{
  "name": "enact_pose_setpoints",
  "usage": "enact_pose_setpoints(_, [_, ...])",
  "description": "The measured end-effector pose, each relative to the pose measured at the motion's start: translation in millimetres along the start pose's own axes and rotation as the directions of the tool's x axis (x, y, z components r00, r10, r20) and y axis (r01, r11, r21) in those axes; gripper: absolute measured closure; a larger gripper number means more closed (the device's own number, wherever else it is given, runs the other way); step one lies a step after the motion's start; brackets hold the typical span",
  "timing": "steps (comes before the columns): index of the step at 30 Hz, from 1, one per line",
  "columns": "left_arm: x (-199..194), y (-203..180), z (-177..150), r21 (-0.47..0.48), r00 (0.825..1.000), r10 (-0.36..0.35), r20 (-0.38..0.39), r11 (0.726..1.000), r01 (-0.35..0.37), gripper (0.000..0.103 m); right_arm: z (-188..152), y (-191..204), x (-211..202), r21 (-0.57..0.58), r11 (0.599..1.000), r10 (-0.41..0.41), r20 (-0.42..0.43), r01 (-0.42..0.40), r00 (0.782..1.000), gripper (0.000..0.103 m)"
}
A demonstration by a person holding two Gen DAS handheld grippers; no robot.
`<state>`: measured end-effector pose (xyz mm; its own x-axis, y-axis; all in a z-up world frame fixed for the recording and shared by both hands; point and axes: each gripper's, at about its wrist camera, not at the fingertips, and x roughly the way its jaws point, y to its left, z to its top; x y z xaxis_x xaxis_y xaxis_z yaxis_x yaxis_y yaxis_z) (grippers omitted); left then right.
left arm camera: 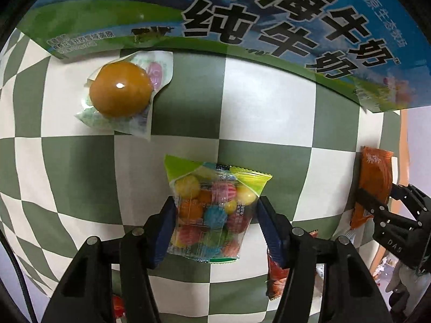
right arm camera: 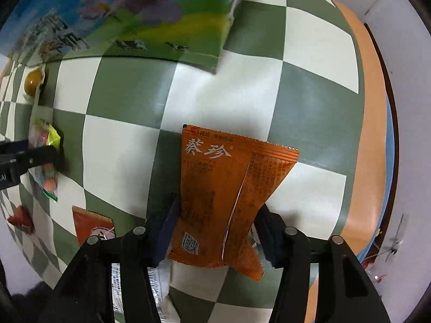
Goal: Organize snacks
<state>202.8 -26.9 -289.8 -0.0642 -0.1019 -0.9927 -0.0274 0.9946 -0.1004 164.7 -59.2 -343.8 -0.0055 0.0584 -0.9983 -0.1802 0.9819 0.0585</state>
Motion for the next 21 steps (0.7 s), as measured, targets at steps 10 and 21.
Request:
enact_pose_setpoints(10, [31,27,18,0.077,0.994,0.09,-0.062,0.993,-0.085,0.041,3,-29,5,0.261,0.954,0.142,0.03,-0.145,0.989,0.027])
enact_pose_setpoints(21, [11,1,-16,-0.04,0.993,0.113,0.044,0.993,-0.112,0.059,-16,-47,16,0.303,0.945,0.085,0.134,-0.123,0.987,0.051])
